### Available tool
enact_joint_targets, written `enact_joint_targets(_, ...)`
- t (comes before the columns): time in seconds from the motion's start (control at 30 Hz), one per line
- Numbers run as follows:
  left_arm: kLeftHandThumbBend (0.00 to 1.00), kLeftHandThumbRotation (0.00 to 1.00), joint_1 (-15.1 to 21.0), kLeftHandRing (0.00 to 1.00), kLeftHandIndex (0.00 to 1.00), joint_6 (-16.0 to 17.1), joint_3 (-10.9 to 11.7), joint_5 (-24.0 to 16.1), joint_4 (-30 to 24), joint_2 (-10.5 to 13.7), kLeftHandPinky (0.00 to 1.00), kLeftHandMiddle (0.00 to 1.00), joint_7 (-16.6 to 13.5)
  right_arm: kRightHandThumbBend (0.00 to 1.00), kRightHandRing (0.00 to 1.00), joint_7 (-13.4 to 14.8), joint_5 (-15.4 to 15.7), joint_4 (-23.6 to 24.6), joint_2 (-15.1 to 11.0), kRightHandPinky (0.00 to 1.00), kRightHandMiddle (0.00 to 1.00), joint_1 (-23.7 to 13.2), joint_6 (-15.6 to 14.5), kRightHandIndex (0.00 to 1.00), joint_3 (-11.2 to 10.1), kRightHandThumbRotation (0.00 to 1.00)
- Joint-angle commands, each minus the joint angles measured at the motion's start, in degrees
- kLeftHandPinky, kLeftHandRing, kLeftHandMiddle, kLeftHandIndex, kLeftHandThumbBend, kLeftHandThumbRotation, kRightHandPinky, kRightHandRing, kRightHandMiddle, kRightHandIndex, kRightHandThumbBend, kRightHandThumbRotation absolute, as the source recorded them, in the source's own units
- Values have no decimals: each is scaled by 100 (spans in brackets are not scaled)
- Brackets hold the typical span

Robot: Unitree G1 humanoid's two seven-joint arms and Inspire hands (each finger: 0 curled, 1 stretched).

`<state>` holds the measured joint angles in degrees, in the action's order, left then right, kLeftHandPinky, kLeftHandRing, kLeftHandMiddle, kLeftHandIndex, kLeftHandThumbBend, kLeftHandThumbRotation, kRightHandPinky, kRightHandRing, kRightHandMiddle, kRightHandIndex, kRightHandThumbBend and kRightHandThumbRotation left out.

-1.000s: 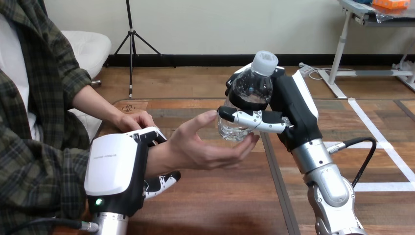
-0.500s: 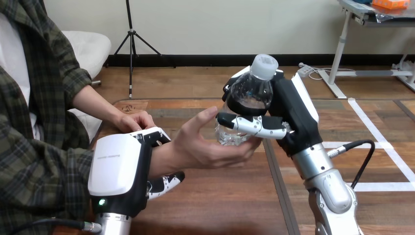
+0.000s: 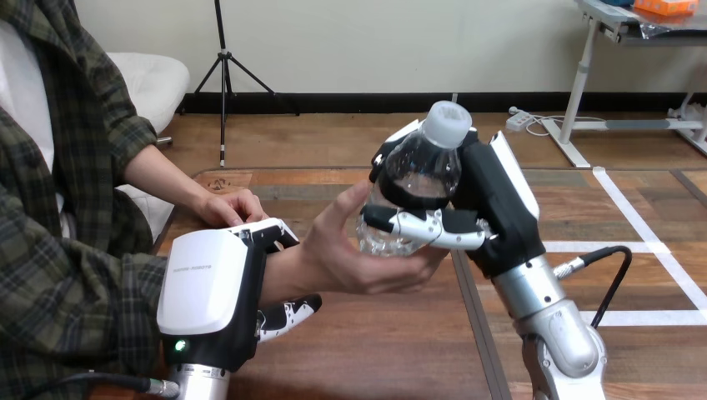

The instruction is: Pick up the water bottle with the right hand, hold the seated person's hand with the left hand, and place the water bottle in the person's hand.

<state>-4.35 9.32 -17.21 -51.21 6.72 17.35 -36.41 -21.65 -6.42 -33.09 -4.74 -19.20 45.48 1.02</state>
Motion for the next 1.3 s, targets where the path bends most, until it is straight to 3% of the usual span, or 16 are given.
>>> enact_joint_targets(0.0, 86, 0, 183, 34, 42, 88, -113, 55, 75, -72, 29, 39, 78, 64, 42, -114, -192, 530, 27, 37, 45, -81, 5, 45, 44, 0)
enact_joint_targets(0.57, 86, 0, 206, 33, 42, 84, -120, 40, 61, -87, 28, 38, 126, 65, 42, -366, -380, 998, 35, 36, 44, 201, -122, 44, 136, 0)
enact_joint_targets(1.27, 86, 0, 220, 33, 42, 74, -119, 29, 70, -82, 28, 38, 168, 66, 40, -348, -304, 1192, 33, 34, 43, 281, -173, 44, 148, 0)
